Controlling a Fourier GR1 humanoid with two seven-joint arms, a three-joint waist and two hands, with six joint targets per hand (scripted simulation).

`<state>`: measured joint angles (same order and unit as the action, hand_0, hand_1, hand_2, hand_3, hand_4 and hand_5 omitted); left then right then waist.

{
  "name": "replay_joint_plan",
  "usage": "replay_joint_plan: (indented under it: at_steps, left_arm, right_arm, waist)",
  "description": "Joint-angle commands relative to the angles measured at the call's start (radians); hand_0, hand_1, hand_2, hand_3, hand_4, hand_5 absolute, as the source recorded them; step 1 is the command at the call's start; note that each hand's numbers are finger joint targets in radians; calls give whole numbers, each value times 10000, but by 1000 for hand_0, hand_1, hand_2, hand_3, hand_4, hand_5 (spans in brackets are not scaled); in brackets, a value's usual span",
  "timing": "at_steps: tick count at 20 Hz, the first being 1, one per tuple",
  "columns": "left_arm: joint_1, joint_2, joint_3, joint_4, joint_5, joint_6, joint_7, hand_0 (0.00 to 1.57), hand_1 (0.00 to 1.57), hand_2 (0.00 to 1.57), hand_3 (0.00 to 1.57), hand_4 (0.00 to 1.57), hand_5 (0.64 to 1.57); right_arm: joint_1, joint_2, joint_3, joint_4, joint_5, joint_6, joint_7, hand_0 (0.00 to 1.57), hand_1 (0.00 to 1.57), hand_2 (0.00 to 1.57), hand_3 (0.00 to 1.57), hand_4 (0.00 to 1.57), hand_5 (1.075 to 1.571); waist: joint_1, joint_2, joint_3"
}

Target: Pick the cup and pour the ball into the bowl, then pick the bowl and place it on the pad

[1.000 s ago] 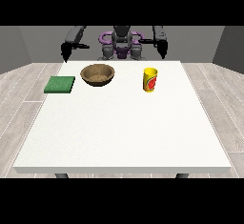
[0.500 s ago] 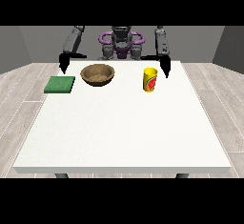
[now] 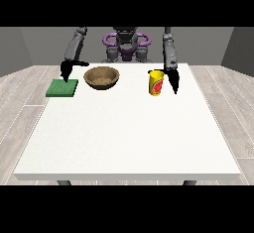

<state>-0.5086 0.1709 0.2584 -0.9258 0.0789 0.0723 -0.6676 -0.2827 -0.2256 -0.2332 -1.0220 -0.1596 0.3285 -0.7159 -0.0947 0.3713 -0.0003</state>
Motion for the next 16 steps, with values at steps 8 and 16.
replay_joint_plan:
  at_steps: [8, 16]
  left_arm:
    - [-1593, 69, 584, 1648, 169, 821, -741, 0, 0, 0, 0, 0, 1411]
    - [-637, 113, 782, 1169, -450, 2427, -1960, 1368, 1368, 1571, 1571, 1193, 1527]
  right_arm:
    - [-355, -591, -106, 743, 81, 549, -825, 0, 0, 0, 0, 0, 1541]
    - [-892, -1606, -502, 341, -494, 1039, -563, 0, 0, 209, 0, 110, 1548]
  waist:
    - [-711, 764, 3]
    - [-1167, 1814, 4]
